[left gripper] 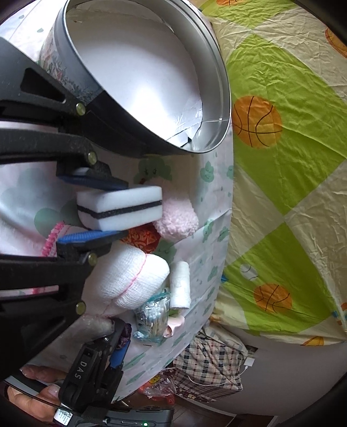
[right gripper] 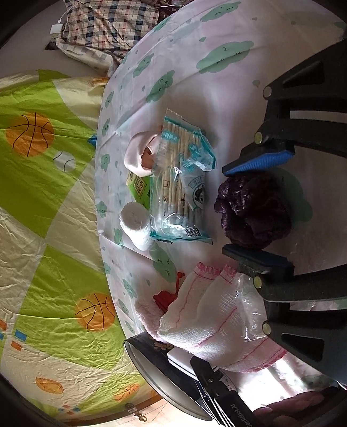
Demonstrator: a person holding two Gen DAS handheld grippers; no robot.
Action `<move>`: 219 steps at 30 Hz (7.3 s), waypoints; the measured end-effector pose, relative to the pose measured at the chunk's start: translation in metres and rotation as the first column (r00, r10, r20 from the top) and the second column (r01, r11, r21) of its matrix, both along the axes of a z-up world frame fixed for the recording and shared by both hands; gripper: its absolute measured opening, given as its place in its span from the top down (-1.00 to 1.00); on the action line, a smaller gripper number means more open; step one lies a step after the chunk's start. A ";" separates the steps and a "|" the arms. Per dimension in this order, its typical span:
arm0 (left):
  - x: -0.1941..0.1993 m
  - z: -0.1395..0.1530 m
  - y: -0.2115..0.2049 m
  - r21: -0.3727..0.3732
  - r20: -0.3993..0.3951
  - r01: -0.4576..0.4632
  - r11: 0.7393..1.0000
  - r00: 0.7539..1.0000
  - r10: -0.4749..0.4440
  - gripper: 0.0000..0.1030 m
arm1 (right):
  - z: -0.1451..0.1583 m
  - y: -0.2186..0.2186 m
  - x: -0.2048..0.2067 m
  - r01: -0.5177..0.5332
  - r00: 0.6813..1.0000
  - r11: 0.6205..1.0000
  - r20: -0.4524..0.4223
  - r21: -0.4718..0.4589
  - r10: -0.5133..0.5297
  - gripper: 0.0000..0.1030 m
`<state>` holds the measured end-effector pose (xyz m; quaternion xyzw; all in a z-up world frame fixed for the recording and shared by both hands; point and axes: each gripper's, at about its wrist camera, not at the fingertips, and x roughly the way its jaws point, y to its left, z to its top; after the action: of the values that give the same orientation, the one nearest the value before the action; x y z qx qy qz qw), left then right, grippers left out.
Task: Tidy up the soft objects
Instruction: 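Close left gripper on white sponge while right gripper closes on purple scrunchie, then lift sponge with left gripper toward the tin while right gripper carries scrunchie, then lower sponge into tin and open left gripper while right gripper drops scrunchie in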
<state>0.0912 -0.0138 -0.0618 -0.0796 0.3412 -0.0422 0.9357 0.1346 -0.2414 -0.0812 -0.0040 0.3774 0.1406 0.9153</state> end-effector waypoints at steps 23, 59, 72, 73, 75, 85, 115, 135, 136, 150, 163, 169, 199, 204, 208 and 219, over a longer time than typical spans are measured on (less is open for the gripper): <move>-0.037 0.013 0.004 -0.023 0.221 -0.012 1.000 0.975 0.017 0.50 | 0.021 -0.003 -0.032 -0.007 0.973 0.999 0.229 0.036 -0.002 0.10; -0.073 0.019 0.001 0.027 0.429 -0.058 0.998 0.903 0.041 0.50 | 0.032 -0.008 -0.070 0.003 0.891 0.998 0.453 0.058 -0.029 0.10; -0.078 0.019 0.006 0.031 0.448 -0.077 0.997 0.892 0.055 0.50 | 0.034 -0.009 -0.079 0.012 0.866 0.998 0.498 0.061 -0.041 0.10; -0.079 0.019 0.008 0.031 0.449 -0.080 0.996 0.892 0.058 0.50 | 0.034 -0.009 -0.081 0.014 0.860 0.998 0.508 0.062 -0.043 0.10; -0.079 0.019 0.010 0.029 0.448 -0.085 0.996 0.892 0.063 0.50 | 0.035 -0.009 -0.084 0.012 0.851 0.998 0.523 0.063 -0.043 0.10; -0.081 0.018 0.021 0.025 0.427 -0.112 0.993 0.900 0.091 0.50 | 0.038 -0.004 -0.083 -0.014 0.857 0.996 0.514 0.085 -0.032 0.10; -0.082 0.030 0.072 0.025 0.386 -0.218 0.976 0.902 0.192 0.50 | 0.071 0.069 -0.089 -0.201 0.831 0.979 0.535 0.042 0.148 0.10; -0.074 0.042 0.101 0.044 0.378 -0.260 0.965 0.898 0.225 0.50 | 0.092 0.138 -0.078 -0.319 0.797 0.948 0.538 -0.010 0.274 0.10; -0.074 0.042 0.102 0.045 0.376 -0.263 0.964 0.898 0.227 0.50 | 0.093 0.142 -0.076 -0.324 0.796 0.946 0.537 -0.011 0.279 0.10; -0.068 0.048 0.116 0.073 0.384 -0.296 0.952 0.890 0.247 0.50 | 0.100 0.168 -0.070 -0.349 0.780 0.937 0.546 -0.028 0.306 0.10; -0.051 0.043 0.135 0.081 0.339 -0.308 0.948 0.903 0.264 0.50 | 0.109 0.197 -0.062 -0.373 0.766 0.926 0.545 -0.055 0.341 0.10; -0.036 0.044 0.146 0.097 0.301 -0.301 0.949 0.918 0.261 0.50 | 0.113 0.213 -0.041 -0.383 0.783 0.922 0.512 -0.051 0.353 0.10; 0.040 0.035 0.201 0.089 -0.034 -0.205 0.975 0.977 0.209 0.50 | 0.075 0.293 0.066 -0.411 0.891 0.907 0.166 -0.095 0.421 0.09; 0.044 0.035 0.207 0.082 -0.054 -0.206 0.975 0.976 0.211 0.50 | 0.067 0.298 0.079 -0.408 0.903 0.907 0.106 -0.102 0.417 0.09; 0.048 0.033 0.213 0.076 -0.072 -0.214 0.974 0.973 0.219 0.49 | 0.061 0.302 0.084 -0.406 0.905 0.905 0.079 -0.123 0.417 0.09; 0.057 0.023 0.223 0.111 -0.114 -0.232 0.966 0.963 0.244 0.46 | 0.053 0.304 0.095 -0.397 0.915 0.911 0.037 -0.110 0.403 0.01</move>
<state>0.1478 0.2095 -0.0390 -0.0772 0.3893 0.0922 0.9132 0.2298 0.0624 -0.0281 -0.1312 0.3479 0.3056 0.8765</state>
